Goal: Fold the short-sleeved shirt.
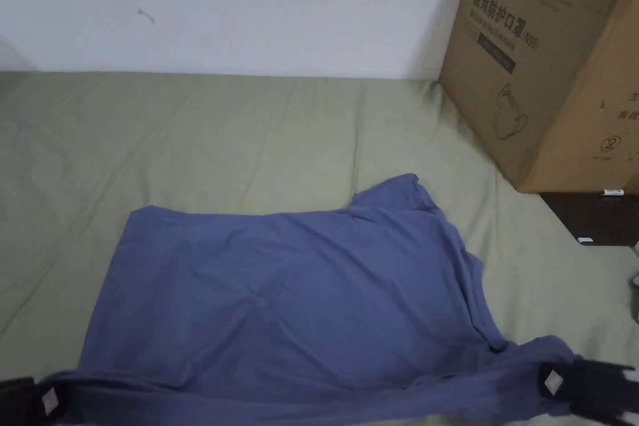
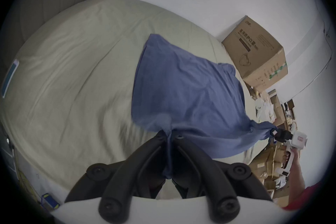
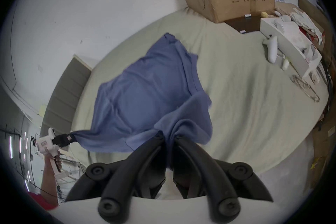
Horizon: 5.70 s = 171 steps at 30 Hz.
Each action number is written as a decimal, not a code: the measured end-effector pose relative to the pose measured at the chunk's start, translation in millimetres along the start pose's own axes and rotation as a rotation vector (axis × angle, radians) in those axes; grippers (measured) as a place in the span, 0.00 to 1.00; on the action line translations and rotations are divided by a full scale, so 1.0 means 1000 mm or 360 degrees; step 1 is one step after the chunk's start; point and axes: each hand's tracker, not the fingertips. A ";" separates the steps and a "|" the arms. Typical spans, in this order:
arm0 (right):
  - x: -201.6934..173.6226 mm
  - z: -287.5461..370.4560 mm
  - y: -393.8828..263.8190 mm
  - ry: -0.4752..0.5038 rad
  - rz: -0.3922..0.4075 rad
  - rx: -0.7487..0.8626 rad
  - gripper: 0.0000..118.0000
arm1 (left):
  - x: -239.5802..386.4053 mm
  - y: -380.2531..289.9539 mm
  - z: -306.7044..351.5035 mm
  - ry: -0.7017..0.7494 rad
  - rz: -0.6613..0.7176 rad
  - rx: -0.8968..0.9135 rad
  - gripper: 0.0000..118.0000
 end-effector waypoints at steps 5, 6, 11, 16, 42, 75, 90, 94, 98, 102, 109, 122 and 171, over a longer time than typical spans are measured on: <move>-0.011 -0.064 0.079 -0.0154 -0.0089 -0.0103 0.04 | -0.005 0.065 -0.057 0.0083 0.0110 -0.0048 0.03; -0.008 -0.088 0.094 -0.0179 -0.0103 -0.0123 0.04 | -0.007 0.074 -0.076 0.0128 0.0133 -0.0088 0.03; -0.010 -0.190 0.130 -0.0390 -0.0089 -0.0276 0.04 | -0.023 0.095 -0.143 0.0220 0.0264 -0.0199 0.03; 0.001 -0.225 0.122 -0.0472 -0.0158 -0.0058 0.92 | -0.025 0.089 -0.159 0.0273 0.0221 -0.0114 0.94; -0.100 0.008 -0.058 0.0072 0.0367 0.0609 0.08 | -0.017 0.031 -0.048 0.0202 -0.0081 0.0002 0.03; 0.037 -0.171 0.076 -0.0421 0.0048 -0.0342 0.70 | 0.027 0.034 -0.124 0.0591 -0.0689 -0.0240 0.06; 0.025 -0.075 0.048 -0.0264 0.0104 -0.0314 0.06 | 0.024 0.027 -0.068 0.0526 -0.0681 -0.0219 0.06; 0.038 -0.039 -0.001 -0.0238 0.0037 -0.0362 0.06 | 0.005 -0.018 -0.025 0.0400 -0.0490 -0.0286 0.06; 0.049 -0.029 -0.043 -0.0246 -0.0032 -0.0364 0.06 | -0.012 -0.058 -0.006 0.0337 -0.0350 -0.0304 0.06; 0.052 -0.038 -0.060 -0.0359 -0.0003 -0.0250 0.25 | -0.018 -0.080 -0.005 0.0357 -0.0345 -0.0216 0.35; 0.014 0.011 -0.069 -0.0398 0.0206 0.0194 1.00 | -0.002 -0.087 0.050 0.0396 -0.0401 0.0101 0.97; -0.110 0.066 -0.067 0.0114 0.0435 0.0741 0.05 | 0.064 -0.043 0.086 0.0154 -0.0512 0.0609 0.00; -0.038 -0.267 0.199 -0.0319 0.0425 -0.0437 0.00 | -0.016 0.107 -0.130 0.0230 -0.0579 0.0050 0.02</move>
